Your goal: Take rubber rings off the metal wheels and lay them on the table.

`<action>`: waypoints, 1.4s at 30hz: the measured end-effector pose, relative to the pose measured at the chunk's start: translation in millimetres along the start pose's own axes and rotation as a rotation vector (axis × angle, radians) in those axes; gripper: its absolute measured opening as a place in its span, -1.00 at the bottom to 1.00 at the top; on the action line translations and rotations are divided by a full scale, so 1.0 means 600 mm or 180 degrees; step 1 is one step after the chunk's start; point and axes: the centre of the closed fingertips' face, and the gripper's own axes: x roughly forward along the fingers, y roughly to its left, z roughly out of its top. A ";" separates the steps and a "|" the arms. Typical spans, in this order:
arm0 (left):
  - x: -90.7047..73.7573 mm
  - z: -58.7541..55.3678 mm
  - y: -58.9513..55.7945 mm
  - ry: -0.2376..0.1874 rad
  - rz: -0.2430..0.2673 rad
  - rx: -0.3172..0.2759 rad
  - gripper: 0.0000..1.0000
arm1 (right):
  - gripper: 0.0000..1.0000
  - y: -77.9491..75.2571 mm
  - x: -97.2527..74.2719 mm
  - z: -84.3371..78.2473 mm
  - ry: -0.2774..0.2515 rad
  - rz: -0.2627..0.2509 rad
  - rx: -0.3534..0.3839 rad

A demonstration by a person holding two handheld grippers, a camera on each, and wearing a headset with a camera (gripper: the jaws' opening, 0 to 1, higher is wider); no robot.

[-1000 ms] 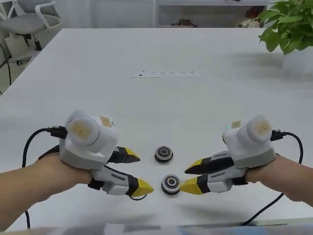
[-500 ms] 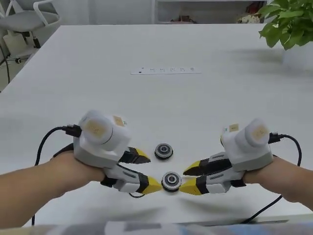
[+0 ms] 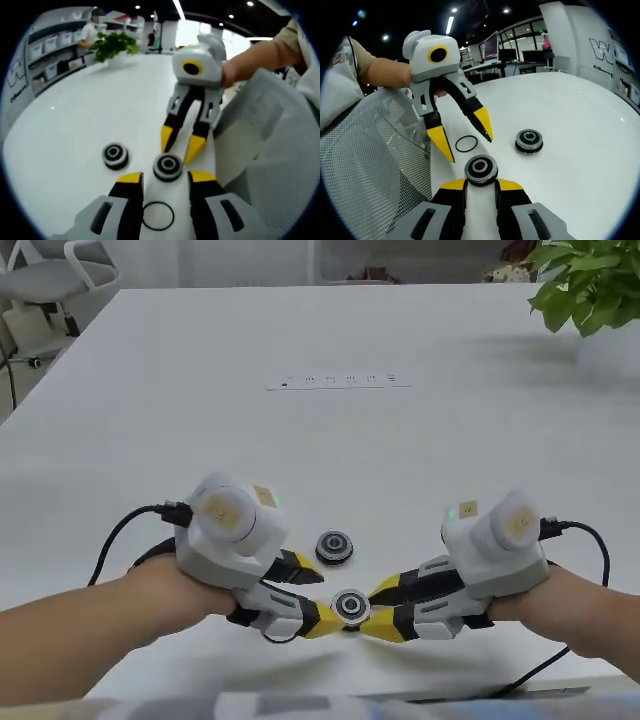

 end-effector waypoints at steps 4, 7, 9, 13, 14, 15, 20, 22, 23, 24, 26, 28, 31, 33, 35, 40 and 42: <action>0.008 0.002 -0.005 -0.0002 -0.0022 -0.0002 -0.34 | -0.65 -0.002 0.001 -0.002 0.0001 -0.0013 -0.0018; 0.014 0.003 -0.009 -0.0002 -0.0029 0.0036 -0.39 | -0.65 -0.002 0.001 -0.002 -0.0023 -0.0017 -0.0028; 0.018 0.004 -0.010 -0.0005 -0.0032 0.0061 -0.43 | -0.66 -0.002 0.001 -0.002 -0.0033 -0.0021 -0.0032; 0.023 0.007 -0.012 -0.0043 -0.0025 0.0056 -0.52 | -0.72 -0.003 0.001 -0.002 -0.0048 -0.0031 -0.0024; 0.024 0.008 -0.012 -0.0051 -0.0020 0.0075 -0.55 | -0.74 -0.003 0.001 -0.003 -0.0054 -0.0026 -0.0019; 0.024 0.009 -0.013 -0.0051 -0.0014 0.0085 -0.56 | -0.74 -0.003 0.001 -0.003 -0.0062 -0.0030 -0.0012; 0.027 0.008 -0.009 -0.0069 0.0061 0.0222 -0.67 | -0.74 -0.003 0.001 -0.002 -0.0082 -0.0041 -0.0013; 0.027 0.008 -0.010 -0.0071 0.0112 0.0283 -0.70 | -0.75 -0.003 0.001 -0.002 -0.0087 -0.0048 -0.0009; 0.027 0.007 -0.011 -0.0072 0.0126 0.0287 -0.70 | -0.75 -0.003 0.001 -0.002 -0.0087 -0.0050 -0.0006; 0.027 0.008 -0.009 -0.0083 0.0150 0.0289 -0.72 | -0.75 -0.003 0.001 -0.002 -0.0087 -0.0052 -0.0003; 0.025 0.006 -0.010 -0.0098 0.0163 0.0326 -0.72 | -0.75 -0.002 0.001 -0.002 -0.0084 -0.0057 0.0000; 0.025 0.006 -0.010 -0.0118 0.0174 0.0307 -0.72 | -0.75 -0.002 0.001 -0.002 -0.0081 -0.0062 0.0000; 0.025 0.005 -0.010 -0.0134 0.0197 0.0312 -0.73 | -0.75 -0.001 0.001 -0.002 -0.0076 -0.0072 -0.0015; 0.025 0.006 -0.010 -0.0141 0.0209 0.0310 -0.73 | -0.76 -0.001 0.000 -0.002 -0.0081 -0.0076 -0.0026; 0.025 0.006 -0.010 -0.0145 0.0214 0.0303 -0.73 | -0.76 0.000 0.000 -0.002 -0.0084 -0.0081 -0.0031; 0.026 0.005 -0.007 -0.0165 0.0226 0.0289 -0.73 | -0.77 -0.001 0.000 -0.003 -0.0094 -0.0081 0.0005; 0.027 0.002 -0.002 -0.0165 0.0231 0.0285 -0.73 | -0.77 -0.001 -0.001 -0.003 -0.0105 -0.0078 0.0026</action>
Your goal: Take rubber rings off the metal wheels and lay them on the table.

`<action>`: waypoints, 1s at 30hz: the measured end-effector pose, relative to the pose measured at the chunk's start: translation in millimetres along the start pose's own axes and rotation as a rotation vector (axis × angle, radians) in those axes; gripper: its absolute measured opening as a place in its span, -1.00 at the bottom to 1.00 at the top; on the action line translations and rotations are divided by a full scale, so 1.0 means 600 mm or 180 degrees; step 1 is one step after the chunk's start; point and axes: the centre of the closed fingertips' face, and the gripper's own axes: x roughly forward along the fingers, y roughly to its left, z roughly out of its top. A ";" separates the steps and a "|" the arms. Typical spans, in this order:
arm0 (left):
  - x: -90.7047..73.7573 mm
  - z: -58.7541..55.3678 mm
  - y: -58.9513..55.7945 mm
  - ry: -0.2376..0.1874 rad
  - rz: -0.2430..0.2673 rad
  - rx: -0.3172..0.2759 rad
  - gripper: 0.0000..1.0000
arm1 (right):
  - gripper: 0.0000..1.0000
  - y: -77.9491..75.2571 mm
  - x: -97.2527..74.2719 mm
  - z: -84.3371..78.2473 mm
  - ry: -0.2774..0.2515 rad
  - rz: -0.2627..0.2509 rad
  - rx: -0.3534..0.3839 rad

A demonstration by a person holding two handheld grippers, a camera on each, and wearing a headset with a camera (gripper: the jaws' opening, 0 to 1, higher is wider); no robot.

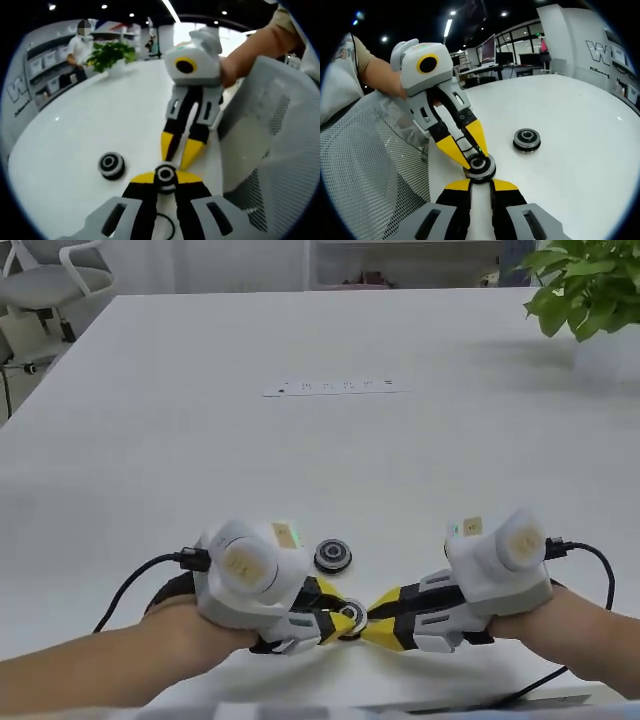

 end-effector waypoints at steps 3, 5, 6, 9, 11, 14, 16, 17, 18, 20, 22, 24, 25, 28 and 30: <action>0.002 -0.003 0.005 -0.0004 0.0008 -0.0005 -0.73 | -0.78 -0.001 -0.001 -0.001 -0.0030 0.0013 0.0058; 0.004 -0.007 0.011 -0.0006 0.0011 -0.0009 -0.73 | -0.79 0.000 -0.002 -0.001 -0.0045 0.0017 0.0080; 0.004 -0.008 0.012 -0.0005 0.0012 -0.0009 -0.73 | -0.79 0.000 -0.002 0.000 -0.0051 0.0019 0.0091; 0.006 -0.011 0.017 -0.0006 0.0015 -0.0009 -0.73 | -0.79 0.000 -0.002 -0.001 -0.0063 0.0037 0.0132; 0.007 -0.011 0.018 -0.0005 0.0022 -0.0002 -0.73 | -0.80 0.000 -0.002 0.000 -0.0062 0.0045 0.0141; 0.005 -0.006 0.010 -0.0002 0.0032 0.0005 -0.74 | -0.80 -0.002 -0.002 -0.001 -0.0057 0.0053 0.0149; 0.006 -0.006 0.011 -0.0001 0.0034 0.0008 -0.74 | -0.81 -0.002 -0.003 -0.001 -0.0055 0.0061 0.0148; 0.005 -0.002 0.006 -0.0001 0.0035 0.0011 -0.74 | -0.81 -0.002 -0.002 -0.001 -0.0043 0.0070 0.0130; 0.005 -0.002 0.005 -0.0001 0.0036 0.0010 -0.74 | -0.81 -0.002 -0.002 -0.001 -0.0029 0.0077 0.0106; 0.005 -0.002 0.006 -0.0003 0.0037 0.0012 -0.74 | -0.82 -0.002 -0.001 0.000 0.0045 0.0086 -0.0013; 0.006 -0.003 0.007 -0.0004 0.0036 0.0017 -0.74 | -0.82 -0.003 0.000 -0.001 0.0098 0.0094 -0.0086; 0.006 -0.003 0.008 -0.0006 0.0037 0.0018 -0.74 | -0.82 -0.003 0.000 -0.001 0.0130 0.0095 -0.0105; 0.006 -0.004 0.009 -0.0006 0.0038 0.0020 -0.74 | -0.83 -0.004 0.000 -0.002 0.0135 0.0088 -0.0088; 0.006 -0.004 0.009 0.0001 0.0044 0.0026 -0.74 | -0.99 -0.009 -0.002 -0.004 0.0114 0.0036 0.0077; 0.006 -0.004 0.009 0.0001 0.0045 0.0028 -0.74 | -0.99 -0.009 -0.002 -0.005 0.0107 0.0039 0.0085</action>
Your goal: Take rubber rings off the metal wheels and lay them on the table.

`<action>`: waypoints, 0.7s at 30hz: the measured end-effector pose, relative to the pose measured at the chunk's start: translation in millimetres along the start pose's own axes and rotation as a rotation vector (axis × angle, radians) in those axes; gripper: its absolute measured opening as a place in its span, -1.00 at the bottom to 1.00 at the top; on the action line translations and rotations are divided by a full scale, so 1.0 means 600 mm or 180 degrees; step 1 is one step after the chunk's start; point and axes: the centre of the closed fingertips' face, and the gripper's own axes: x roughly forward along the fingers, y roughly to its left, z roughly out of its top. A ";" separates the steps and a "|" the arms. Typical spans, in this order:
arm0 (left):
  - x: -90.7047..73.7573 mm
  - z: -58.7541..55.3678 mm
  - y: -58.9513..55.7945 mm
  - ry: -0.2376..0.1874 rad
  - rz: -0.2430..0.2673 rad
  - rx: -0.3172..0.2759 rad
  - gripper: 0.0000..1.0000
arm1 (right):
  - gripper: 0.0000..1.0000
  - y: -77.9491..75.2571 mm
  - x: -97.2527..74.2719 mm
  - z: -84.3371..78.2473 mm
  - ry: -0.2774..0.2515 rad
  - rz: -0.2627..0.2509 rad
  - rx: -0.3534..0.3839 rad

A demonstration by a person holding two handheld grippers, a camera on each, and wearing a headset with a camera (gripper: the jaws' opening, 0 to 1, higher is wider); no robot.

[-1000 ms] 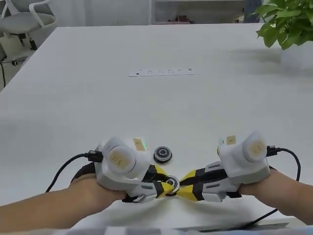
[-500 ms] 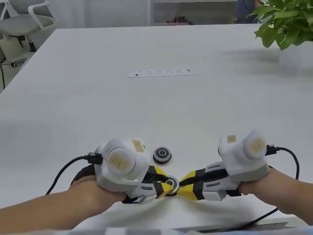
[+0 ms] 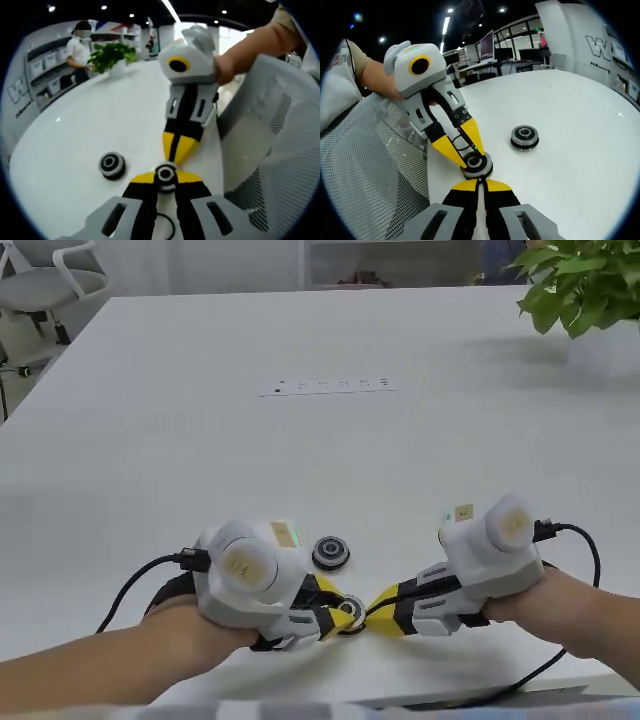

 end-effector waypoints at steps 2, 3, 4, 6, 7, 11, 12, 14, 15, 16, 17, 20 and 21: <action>0.000 0.000 0.001 0.0001 0.0001 0.0003 -0.74 | -0.99 0.000 0.000 0.000 -0.0001 -0.0013 0.0025; 0.000 -0.001 0.002 0.0002 0.0001 0.0004 -0.74 | -0.99 0.001 0.000 0.000 0.0002 -0.0017 0.0050; 0.000 -0.001 0.003 0.0003 0.0006 0.0010 -0.74 | -1.00 0.000 0.000 0.000 0.0005 -0.0028 0.0086; 0.001 -0.002 0.005 0.0017 0.0028 0.0063 -0.75 | -1.00 -0.005 0.000 0.002 -0.0021 -0.0074 0.0237; 0.002 -0.002 0.006 0.0026 0.0041 0.0084 -0.75 | -1.00 -0.006 -0.001 0.001 -0.0045 -0.0083 0.0314; 0.003 -0.002 0.009 0.0020 0.0045 0.0076 -0.75 | -1.00 -0.014 -0.006 0.003 -0.0176 -0.0125 0.0518; 0.003 -0.002 0.009 0.0019 0.0041 0.0071 -0.75 | -1.00 -0.026 -0.010 0.008 -0.0253 -0.0236 0.0566; 0.004 -0.002 0.010 0.0014 0.0043 0.0069 -0.75 | -1.00 -0.022 -0.014 0.016 -0.0388 -0.0150 0.0791; 0.004 -0.002 0.010 0.0012 0.0043 0.0069 -0.75 | -1.00 -0.022 -0.014 0.012 -0.0342 -0.0150 0.0737; 0.005 -0.002 0.011 0.0010 0.0040 0.0065 -0.75 | -1.00 -0.020 -0.012 0.011 -0.0332 -0.0155 0.0727; 0.005 -0.002 0.011 0.0008 0.0038 0.0062 -0.75 | -1.00 -0.020 -0.011 0.011 -0.0338 -0.0154 0.0733; 0.005 -0.002 0.012 0.0006 0.0041 0.0059 -0.75 | -1.00 -0.022 -0.015 0.024 -0.0512 -0.0114 0.0913; 0.006 -0.002 0.013 0.0008 0.0048 0.0060 -0.75 | -1.00 -0.022 -0.016 0.023 -0.0523 -0.0095 0.0980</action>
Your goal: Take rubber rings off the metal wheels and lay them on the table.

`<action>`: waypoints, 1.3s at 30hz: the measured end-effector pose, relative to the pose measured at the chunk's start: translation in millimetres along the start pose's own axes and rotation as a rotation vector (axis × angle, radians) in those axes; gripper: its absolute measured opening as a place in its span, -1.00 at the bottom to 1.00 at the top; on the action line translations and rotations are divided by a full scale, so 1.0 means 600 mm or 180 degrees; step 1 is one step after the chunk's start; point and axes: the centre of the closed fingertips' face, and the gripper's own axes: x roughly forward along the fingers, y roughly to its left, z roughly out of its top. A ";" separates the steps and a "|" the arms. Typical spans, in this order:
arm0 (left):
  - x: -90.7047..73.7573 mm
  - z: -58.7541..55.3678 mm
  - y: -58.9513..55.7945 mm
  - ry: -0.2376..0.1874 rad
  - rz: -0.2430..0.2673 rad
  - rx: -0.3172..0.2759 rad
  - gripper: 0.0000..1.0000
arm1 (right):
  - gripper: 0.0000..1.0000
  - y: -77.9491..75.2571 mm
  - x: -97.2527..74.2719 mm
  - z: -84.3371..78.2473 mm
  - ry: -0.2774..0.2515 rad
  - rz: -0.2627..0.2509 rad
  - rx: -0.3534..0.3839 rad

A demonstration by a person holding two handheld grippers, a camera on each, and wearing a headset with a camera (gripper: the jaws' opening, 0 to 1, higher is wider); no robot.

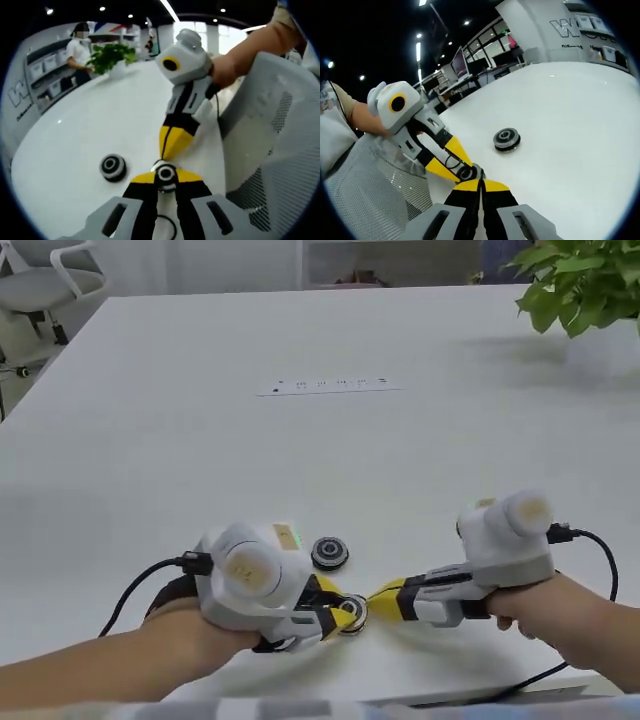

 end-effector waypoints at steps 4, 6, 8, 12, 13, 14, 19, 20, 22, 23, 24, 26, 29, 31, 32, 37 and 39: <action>0.001 0.000 0.002 0.0002 0.0015 -0.0010 -0.75 | -1.00 0.001 -0.001 0.001 -0.0083 0.0035 0.0126; 0.002 0.000 0.003 0.0006 0.0025 -0.0014 -0.75 | -1.00 0.004 -0.001 0.003 -0.0096 0.0046 0.0151; 0.002 0.000 0.004 0.0016 0.0033 -0.0009 -0.75 | -1.00 0.004 -0.001 0.003 -0.0091 0.0038 0.0153; 0.002 -0.001 0.006 0.0033 0.0044 -0.0004 -0.75 | -1.00 0.007 -0.001 0.005 -0.0074 0.0029 0.0125; 0.002 -0.002 0.006 0.0040 0.0048 0.0000 -0.75 | -1.00 0.008 -0.001 0.005 -0.0074 0.0031 0.0129; 0.002 -0.002 0.007 0.0045 0.0050 0.0002 -0.75 | -1.00 0.009 -0.001 0.005 -0.0078 0.0037 0.0130; -0.006 0.016 -0.022 0.0054 0.0056 0.0000 -0.75 | -1.00 0.019 0.002 0.007 -0.0073 0.0098 0.0060; -0.008 0.021 -0.028 0.0052 0.0055 -0.0003 -0.75 | -1.00 0.021 0.003 0.008 -0.0066 0.0103 0.0058; -0.007 0.018 -0.025 0.0052 0.0054 -0.0001 -0.75 | -1.00 0.022 0.003 0.007 -0.0056 0.0110 0.0031; -0.007 0.018 -0.025 0.0050 0.0052 -0.0005 -0.75 | -1.00 0.022 0.003 0.007 -0.0059 0.0113 0.0034; -0.006 0.018 -0.025 0.0048 0.0051 -0.0006 -0.75 | -1.00 0.022 0.002 0.007 -0.0065 0.0124 0.0045; -0.006 0.017 -0.025 0.0046 0.0043 -0.0002 -0.75 | -1.00 0.024 0.002 0.007 -0.0070 0.0143 0.0058; -0.007 0.019 -0.026 0.0054 0.0055 0.0036 -0.75 | -1.00 0.034 0.003 0.007 -0.0082 0.0209 0.0049; -0.007 0.025 -0.035 0.0048 0.0040 0.0040 -0.75 | -1.00 0.043 0.006 0.010 -0.0090 0.0288 0.0006; -0.007 0.026 -0.037 0.0049 0.0049 0.0041 -0.75 | -1.00 0.070 0.006 0.009 -0.0061 0.0579 -0.0027; -0.005 0.025 -0.034 0.0021 0.0007 -0.0010 -0.75 | -1.00 0.042 0.006 0.004 -0.0035 0.0275 -0.0119; -0.005 0.019 -0.025 0.0013 0.0012 -0.0015 -0.75 | -1.00 0.033 0.006 -0.003 0.0002 0.0204 -0.0121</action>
